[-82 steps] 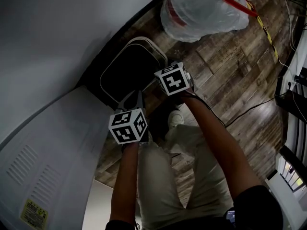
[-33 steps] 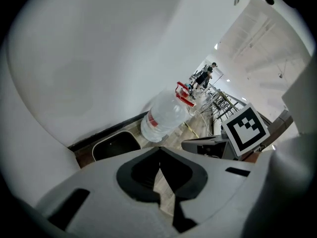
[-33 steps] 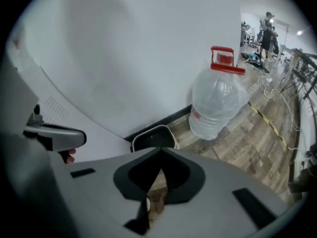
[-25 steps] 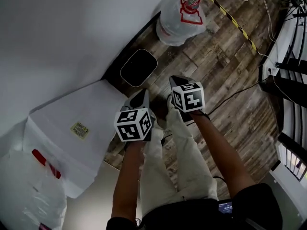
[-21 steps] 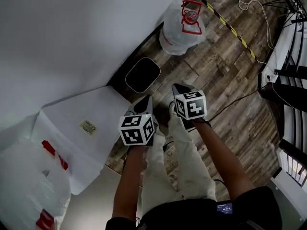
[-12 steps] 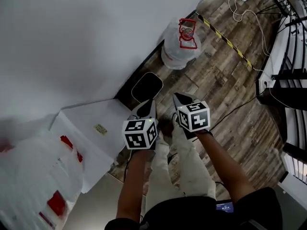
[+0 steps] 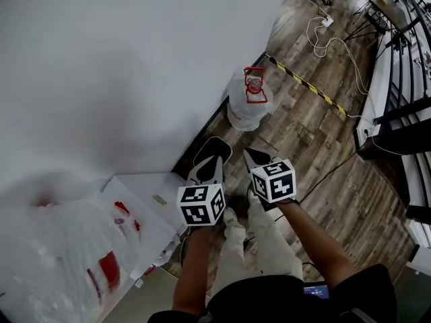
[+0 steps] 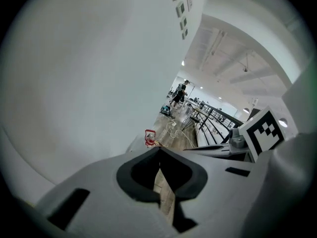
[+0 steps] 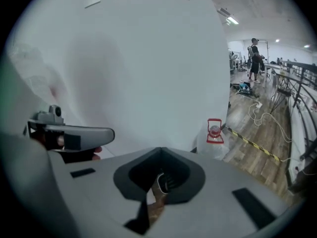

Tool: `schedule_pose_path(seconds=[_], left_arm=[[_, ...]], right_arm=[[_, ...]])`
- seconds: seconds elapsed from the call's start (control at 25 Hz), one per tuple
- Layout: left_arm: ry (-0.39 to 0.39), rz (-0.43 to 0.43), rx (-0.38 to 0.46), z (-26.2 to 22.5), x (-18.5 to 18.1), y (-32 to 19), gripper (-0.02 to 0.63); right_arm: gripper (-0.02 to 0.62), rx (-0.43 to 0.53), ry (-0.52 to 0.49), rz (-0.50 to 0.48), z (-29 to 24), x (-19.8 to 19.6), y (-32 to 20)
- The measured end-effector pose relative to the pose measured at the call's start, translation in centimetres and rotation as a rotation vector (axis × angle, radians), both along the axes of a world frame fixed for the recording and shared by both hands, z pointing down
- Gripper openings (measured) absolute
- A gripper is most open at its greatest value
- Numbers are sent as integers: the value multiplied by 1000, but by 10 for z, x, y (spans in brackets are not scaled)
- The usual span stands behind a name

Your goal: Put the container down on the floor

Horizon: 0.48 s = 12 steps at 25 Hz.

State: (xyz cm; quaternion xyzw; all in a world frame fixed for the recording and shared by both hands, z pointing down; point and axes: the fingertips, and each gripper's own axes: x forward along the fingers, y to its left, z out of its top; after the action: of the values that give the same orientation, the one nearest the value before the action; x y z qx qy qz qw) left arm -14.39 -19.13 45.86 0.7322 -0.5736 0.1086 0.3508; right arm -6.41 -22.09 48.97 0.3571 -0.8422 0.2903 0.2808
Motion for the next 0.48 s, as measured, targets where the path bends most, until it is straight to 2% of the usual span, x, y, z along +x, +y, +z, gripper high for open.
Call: schedule_pose_path(seconds=[0.12, 0.48], left_arm=[[25, 0, 10, -26, 5, 3, 17], [33, 52, 138, -127, 27, 15, 17]], right_arm=[[29, 19, -27, 4, -31, 3, 2], [29, 111, -104, 28, -130, 15, 17]])
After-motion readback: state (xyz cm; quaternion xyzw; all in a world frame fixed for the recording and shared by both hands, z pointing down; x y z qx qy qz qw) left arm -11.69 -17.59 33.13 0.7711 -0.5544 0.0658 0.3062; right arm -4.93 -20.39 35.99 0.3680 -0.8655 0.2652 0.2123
